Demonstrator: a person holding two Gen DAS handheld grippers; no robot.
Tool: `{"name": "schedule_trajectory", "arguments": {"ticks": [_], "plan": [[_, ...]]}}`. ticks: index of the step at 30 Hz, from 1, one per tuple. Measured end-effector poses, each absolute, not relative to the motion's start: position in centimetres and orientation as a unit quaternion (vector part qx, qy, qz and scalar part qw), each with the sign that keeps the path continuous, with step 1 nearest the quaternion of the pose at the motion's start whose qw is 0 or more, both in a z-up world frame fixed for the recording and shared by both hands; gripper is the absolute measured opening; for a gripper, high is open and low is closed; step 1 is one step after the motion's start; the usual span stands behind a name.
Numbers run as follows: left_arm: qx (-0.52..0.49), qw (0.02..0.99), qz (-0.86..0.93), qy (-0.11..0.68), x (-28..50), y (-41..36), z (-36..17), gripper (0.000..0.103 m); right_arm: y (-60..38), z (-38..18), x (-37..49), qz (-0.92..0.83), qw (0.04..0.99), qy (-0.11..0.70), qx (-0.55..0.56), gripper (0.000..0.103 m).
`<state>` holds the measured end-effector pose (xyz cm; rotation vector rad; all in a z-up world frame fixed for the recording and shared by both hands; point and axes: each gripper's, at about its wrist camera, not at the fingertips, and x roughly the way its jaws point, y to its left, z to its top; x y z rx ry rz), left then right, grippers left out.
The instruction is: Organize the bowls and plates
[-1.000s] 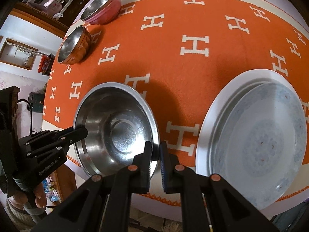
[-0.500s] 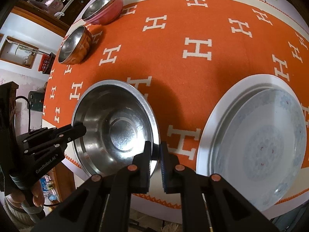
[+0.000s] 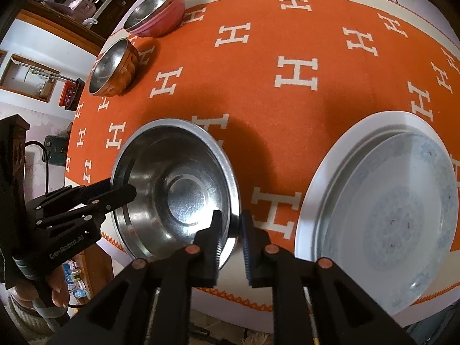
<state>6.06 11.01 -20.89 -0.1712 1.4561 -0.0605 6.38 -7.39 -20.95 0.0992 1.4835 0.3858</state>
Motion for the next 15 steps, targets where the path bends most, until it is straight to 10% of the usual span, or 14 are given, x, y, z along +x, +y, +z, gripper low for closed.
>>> {"name": "schedule_trajectory", "arguments": {"ticks": [6,15], "plan": [[-0.080,0.753,-0.015,0.654,6.1,11.4,-20.1,0.062,-7.6,-20.4,6.3,0.171,0.729,0.662,0.043,0.027],[-0.089,0.755,-0.013,0.650,5.8,11.8,-19.6,0.067,-7.6,-19.8,5.9,0.173,0.734,0.656,0.039,0.027]]}}
